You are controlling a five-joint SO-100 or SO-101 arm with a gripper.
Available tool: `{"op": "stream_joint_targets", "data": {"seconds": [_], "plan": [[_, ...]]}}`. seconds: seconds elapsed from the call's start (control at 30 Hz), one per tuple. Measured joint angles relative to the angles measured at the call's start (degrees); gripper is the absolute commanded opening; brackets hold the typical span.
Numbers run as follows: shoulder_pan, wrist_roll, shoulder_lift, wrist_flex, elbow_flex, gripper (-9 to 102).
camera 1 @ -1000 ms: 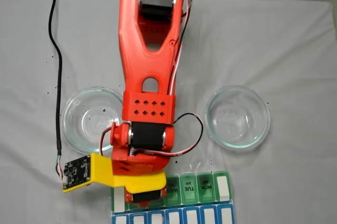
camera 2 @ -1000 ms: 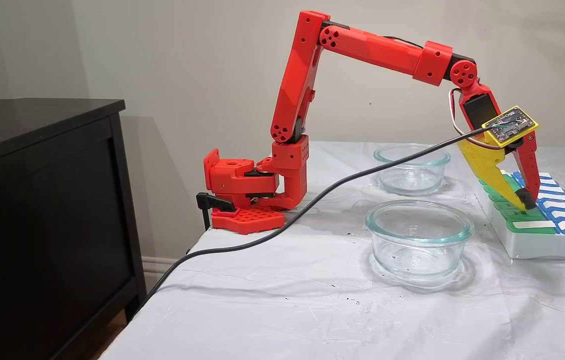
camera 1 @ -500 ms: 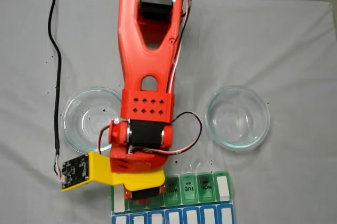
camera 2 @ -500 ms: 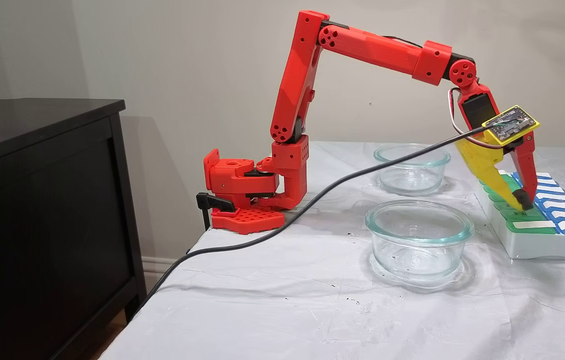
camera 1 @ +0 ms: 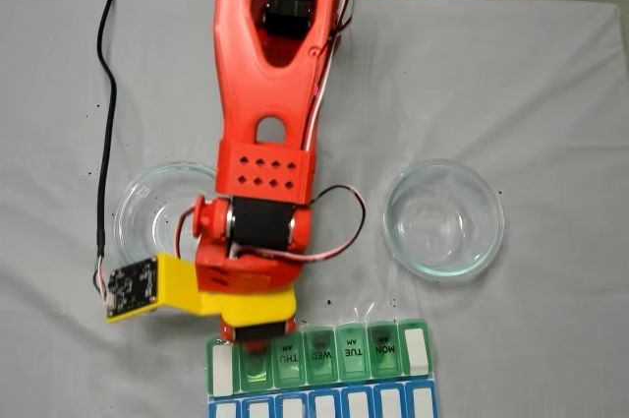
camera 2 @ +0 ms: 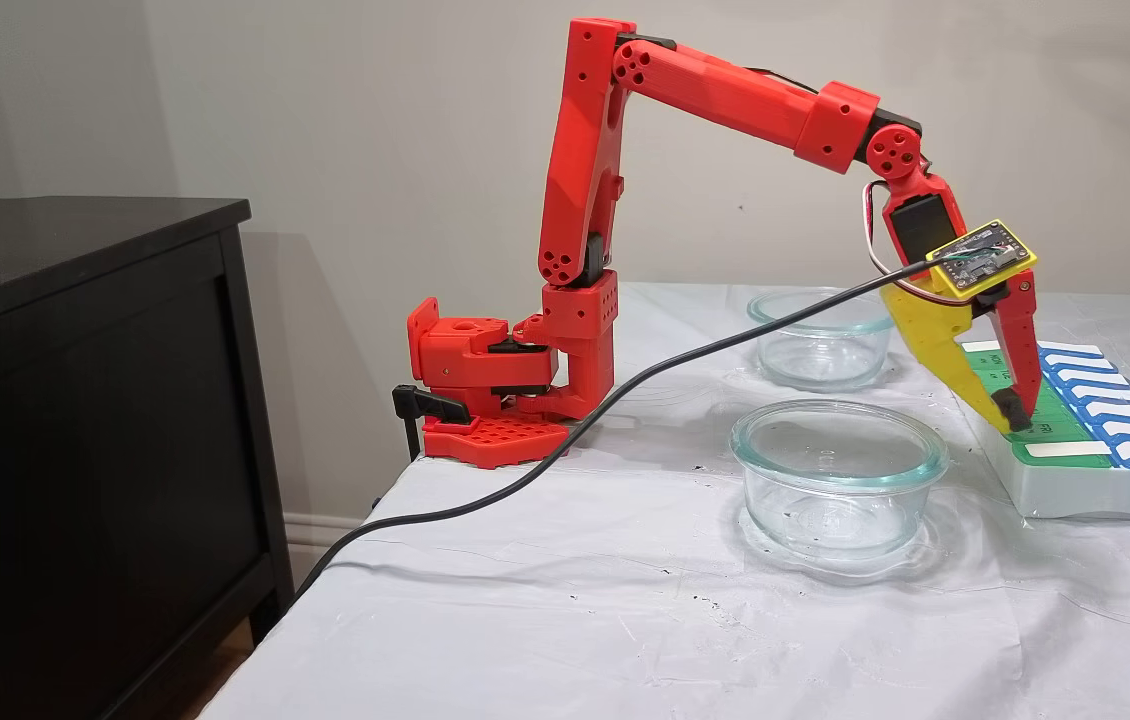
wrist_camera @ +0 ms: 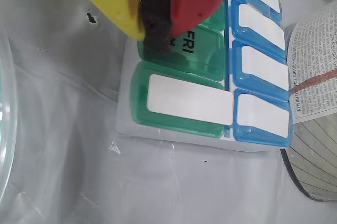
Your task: Sort medicines into box.
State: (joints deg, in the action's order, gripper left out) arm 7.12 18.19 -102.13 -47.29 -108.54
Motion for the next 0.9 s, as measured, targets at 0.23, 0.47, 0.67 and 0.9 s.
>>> {"op": "stream_joint_targets", "data": {"seconds": [0.23, 0.47, 0.67, 0.9], "plan": [[-2.02, 2.29, -15.73, 9.93, -14.5, 0], [-6.15, 3.08, -41.75, 12.83, -29.53, 0], [-9.93, 4.22, -59.59, 9.05, -39.02, 0], [-13.27, 7.73, -78.4, -0.62, -52.65, 0]]}}
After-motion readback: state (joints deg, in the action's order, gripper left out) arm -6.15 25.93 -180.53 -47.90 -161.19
